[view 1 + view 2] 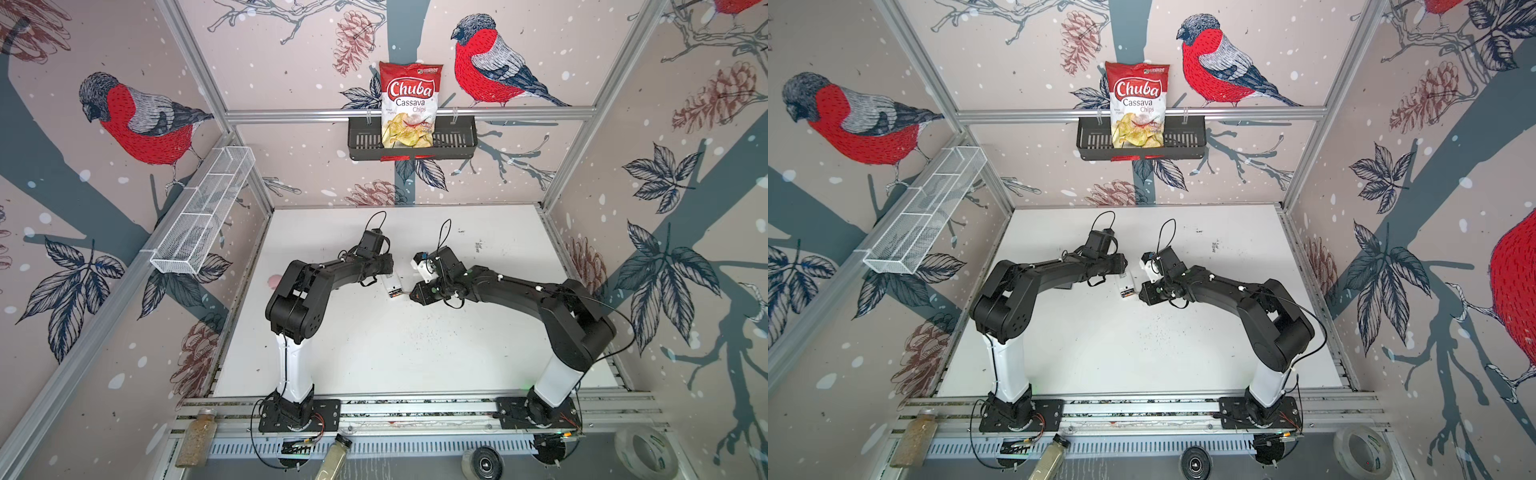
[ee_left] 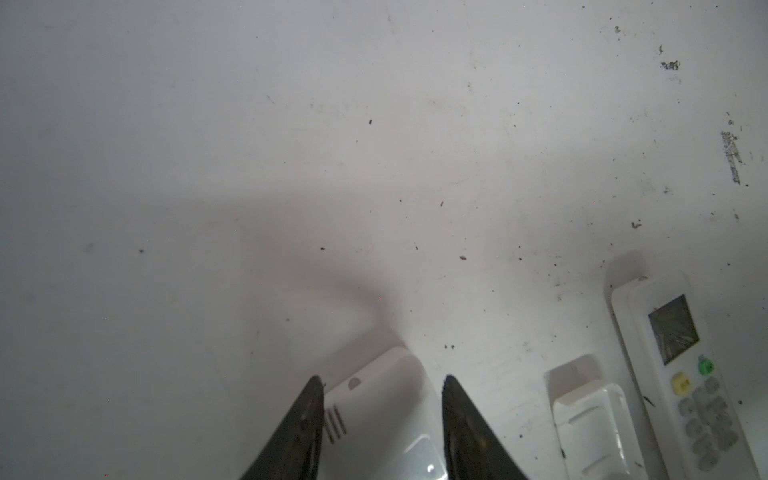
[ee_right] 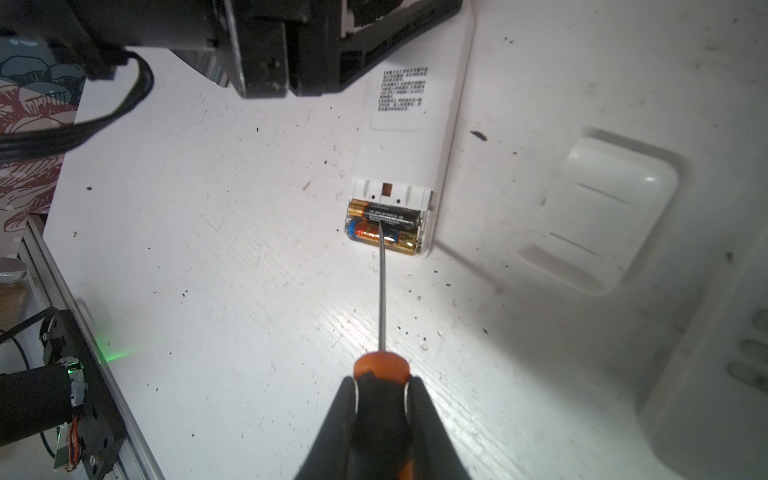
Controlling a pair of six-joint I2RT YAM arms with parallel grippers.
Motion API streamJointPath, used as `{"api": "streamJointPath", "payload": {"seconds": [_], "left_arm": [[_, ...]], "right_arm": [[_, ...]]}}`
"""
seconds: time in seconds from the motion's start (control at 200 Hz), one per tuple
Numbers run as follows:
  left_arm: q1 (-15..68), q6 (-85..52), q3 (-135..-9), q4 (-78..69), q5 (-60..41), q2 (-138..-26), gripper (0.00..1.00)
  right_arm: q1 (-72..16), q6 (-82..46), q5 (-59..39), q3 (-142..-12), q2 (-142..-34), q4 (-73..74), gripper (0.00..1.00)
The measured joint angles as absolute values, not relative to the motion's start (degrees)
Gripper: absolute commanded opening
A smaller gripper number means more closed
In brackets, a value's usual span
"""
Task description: Unload the batteries from the remote control
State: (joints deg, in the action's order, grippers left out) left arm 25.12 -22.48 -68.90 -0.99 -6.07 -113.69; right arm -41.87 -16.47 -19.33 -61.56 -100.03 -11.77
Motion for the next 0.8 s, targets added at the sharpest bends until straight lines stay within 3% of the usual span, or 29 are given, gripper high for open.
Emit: {"api": "streamJointPath", "payload": {"seconds": [0.54, 0.801], "left_arm": [[25.3, -22.5, -67.6, -4.1, -5.9, -113.7, 0.42], [25.3, -22.5, -67.5, -4.4, -5.9, -113.7, 0.4]], "right_arm": [[-42.3, -16.3, -18.8, -75.0, -106.4, -27.0, 0.1], [-43.9, -16.9, -15.9, -73.1, -105.2, -25.6, 0.07]]}}
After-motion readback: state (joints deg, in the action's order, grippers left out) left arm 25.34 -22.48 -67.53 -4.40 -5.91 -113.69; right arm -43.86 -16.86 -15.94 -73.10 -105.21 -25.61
